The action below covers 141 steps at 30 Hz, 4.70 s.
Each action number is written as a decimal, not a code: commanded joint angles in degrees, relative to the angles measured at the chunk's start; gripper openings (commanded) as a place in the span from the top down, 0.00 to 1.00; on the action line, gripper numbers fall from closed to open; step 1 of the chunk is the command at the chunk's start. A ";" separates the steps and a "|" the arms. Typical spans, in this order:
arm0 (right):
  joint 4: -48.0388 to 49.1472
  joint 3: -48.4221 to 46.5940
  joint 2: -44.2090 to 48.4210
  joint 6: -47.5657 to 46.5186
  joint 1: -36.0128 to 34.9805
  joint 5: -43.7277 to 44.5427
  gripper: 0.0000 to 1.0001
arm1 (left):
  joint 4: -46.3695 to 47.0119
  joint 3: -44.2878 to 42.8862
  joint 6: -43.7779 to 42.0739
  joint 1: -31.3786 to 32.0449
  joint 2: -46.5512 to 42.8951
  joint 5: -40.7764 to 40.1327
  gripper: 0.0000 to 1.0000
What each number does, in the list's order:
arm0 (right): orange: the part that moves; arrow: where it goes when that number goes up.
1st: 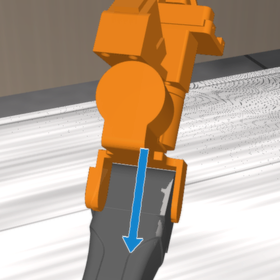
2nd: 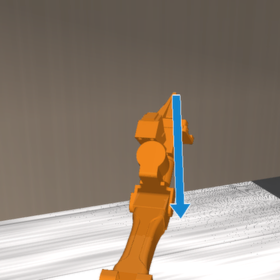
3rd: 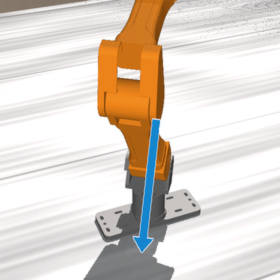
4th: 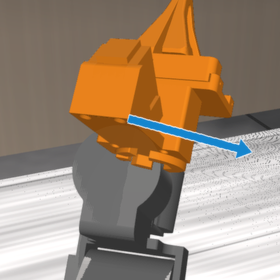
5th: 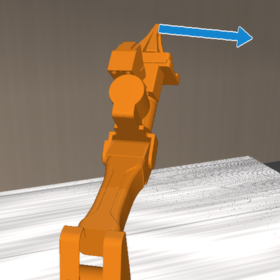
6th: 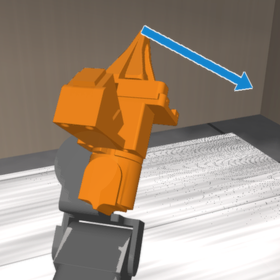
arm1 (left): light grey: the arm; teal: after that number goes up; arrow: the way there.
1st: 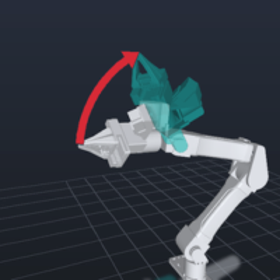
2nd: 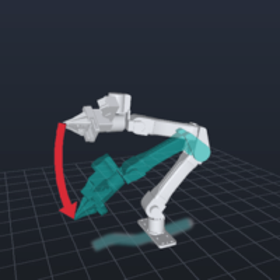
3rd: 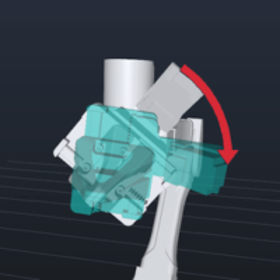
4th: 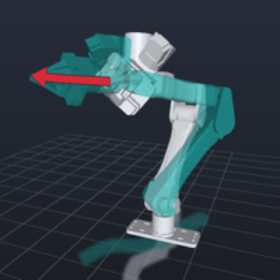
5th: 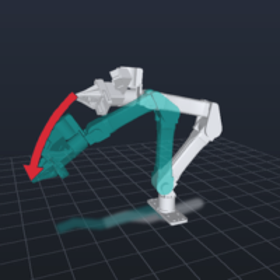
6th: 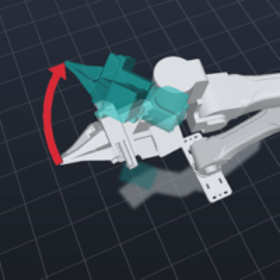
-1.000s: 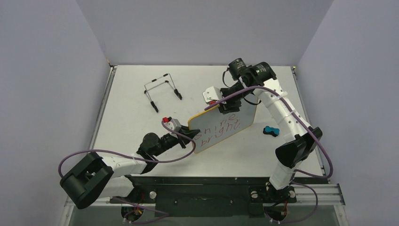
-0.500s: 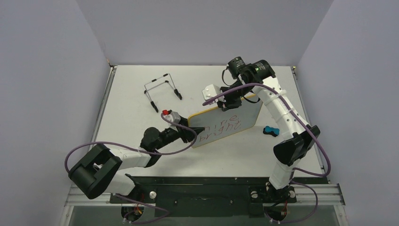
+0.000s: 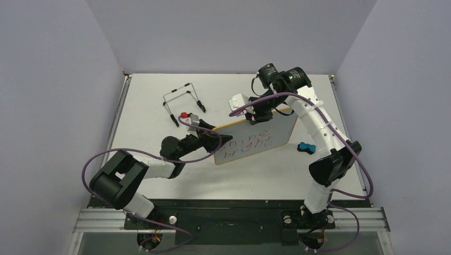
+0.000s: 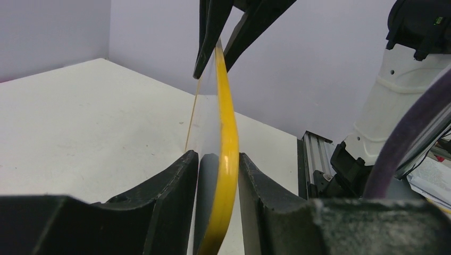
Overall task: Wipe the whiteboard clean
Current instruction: Erase the whiteboard at the center of the board.
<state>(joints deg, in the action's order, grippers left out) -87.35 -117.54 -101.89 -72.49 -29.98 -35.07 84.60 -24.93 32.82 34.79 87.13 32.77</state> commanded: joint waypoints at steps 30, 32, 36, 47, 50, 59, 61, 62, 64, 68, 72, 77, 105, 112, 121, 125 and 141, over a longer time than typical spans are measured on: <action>8.24 -6.40 2.42 13.49 8.04 -15.34 0.17 | -22.10 -2.01 -20.50 -3.32 -15.57 -6.57 1.00; 9.64 -5.67 5.33 16.38 12.58 -21.42 0.16 | -23.68 -1.30 -21.65 -3.39 -17.36 -10.43 1.00; 14.70 4.65 14.06 20.90 24.71 -28.19 0.15 | -25.05 0.22 -22.49 -3.59 -19.70 -15.93 1.00; 25.24 43.05 16.03 7.50 51.39 -6.63 0.28 | -27.47 2.60 -20.06 -3.93 -22.20 -18.28 1.00; 29.27 45.65 13.56 6.51 52.28 -0.03 0.35 | -28.16 2.68 -18.93 -3.98 -22.51 -17.19 1.00; 45.58 53.69 10.33 12.66 44.46 14.02 0.31 | -27.15 4.12 -15.49 -5.08 -23.11 -16.00 1.00; 48.78 54.83 9.77 13.67 42.88 16.61 0.30 | -27.04 4.52 -15.28 -5.20 -23.36 -15.88 1.00; 49.30 54.95 9.47 13.81 41.97 17.84 0.30 | -27.04 4.62 -15.26 -5.24 -23.58 -15.87 1.00; 49.99 54.76 7.41 13.97 40.77 19.25 0.30 | -26.95 4.73 -15.24 -5.25 -23.61 -15.74 1.00; 49.64 54.84 5.14 12.71 39.03 21.00 0.31 | -26.97 4.89 -15.08 -5.34 -23.74 -15.60 1.00; 45.24 54.83 3.62 8.33 38.77 19.93 0.32 | -27.20 4.74 -15.15 -5.49 -23.61 -15.40 1.00; 41.76 54.30 2.76 7.60 39.19 16.96 0.33 | -27.03 4.41 -14.90 -5.69 -22.99 -14.67 1.00; 26.83 52.69 3.66 -5.99 42.43 10.72 0.30 | -27.93 4.19 -14.89 -5.87 -23.55 -13.90 1.00; 31.02 52.89 2.08 -5.16 40.78 15.12 0.31 | -27.82 4.18 -14.85 -5.87 -23.29 -13.77 1.00; 35.71 57.24 1.65 -4.11 38.59 16.83 0.48 | -27.90 4.27 -14.89 -5.87 -23.21 -13.79 1.00; 36.68 58.39 3.01 -3.99 38.59 17.35 0.67 | -27.84 4.27 -14.66 -5.95 -23.22 -13.93 1.00; 31.35 48.25 18.77 24.66 17.47 -15.96 1.00 | -18.72 3.87 0.27 -7.53 -17.92 -16.70 1.00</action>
<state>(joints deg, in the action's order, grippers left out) -58.92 -66.78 -88.12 -60.01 -4.62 -39.62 61.47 -20.47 26.15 27.27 68.07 15.79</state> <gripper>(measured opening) 0.169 0.027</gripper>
